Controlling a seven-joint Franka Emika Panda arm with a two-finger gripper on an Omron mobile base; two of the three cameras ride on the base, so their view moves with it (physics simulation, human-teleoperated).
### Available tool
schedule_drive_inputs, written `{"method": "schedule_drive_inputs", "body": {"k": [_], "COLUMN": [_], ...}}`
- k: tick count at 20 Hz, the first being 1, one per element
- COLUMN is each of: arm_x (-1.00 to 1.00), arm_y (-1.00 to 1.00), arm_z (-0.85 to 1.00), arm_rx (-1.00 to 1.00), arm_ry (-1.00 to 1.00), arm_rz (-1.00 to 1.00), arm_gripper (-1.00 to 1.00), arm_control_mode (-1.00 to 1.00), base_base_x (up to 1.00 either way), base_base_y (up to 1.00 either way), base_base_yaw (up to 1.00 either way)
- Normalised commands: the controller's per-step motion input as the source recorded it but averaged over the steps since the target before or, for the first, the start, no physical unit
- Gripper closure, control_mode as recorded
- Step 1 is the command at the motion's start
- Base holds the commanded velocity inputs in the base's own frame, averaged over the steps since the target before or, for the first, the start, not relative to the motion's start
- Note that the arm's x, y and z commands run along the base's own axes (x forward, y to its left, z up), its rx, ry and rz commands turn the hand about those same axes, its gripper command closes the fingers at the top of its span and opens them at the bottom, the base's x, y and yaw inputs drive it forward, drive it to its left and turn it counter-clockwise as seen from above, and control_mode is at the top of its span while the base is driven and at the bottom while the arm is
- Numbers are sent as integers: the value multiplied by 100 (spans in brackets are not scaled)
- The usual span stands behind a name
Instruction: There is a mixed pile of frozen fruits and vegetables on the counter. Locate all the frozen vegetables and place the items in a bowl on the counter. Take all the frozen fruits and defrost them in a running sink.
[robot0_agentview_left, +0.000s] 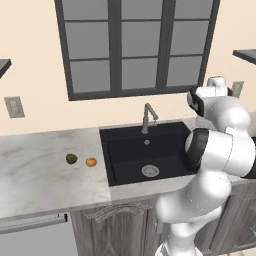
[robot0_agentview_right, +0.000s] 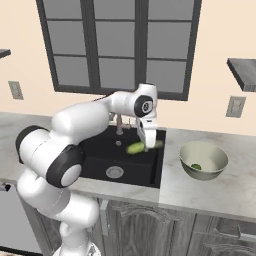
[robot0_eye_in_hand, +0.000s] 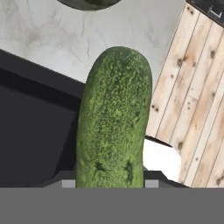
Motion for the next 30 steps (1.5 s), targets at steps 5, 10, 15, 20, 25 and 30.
{"method": "schedule_drive_inputs", "body": {"k": [5,10,15,20,25,30], "arm_x": [5,10,24,29,34,31], "arm_y": [-38,-42,-41,-40,-41,-46], "arm_z": [10,-5,-5,-4,-10,-12], "arm_rx": [-3,0,0,0,0,0], "arm_ry": [1,1,4,5,3,2], "arm_rz": [-11,-10,-6,-4,-3,-2], "arm_gripper": [100,100,100,100,100,100], "arm_control_mode": [-100,-100,-100,-100,-100,-100], "base_base_x": [0,0,0,0,0,0], "base_base_y": [0,0,0,0,0,0], "base_base_yaw": [0,0,0,0,0,0]}}
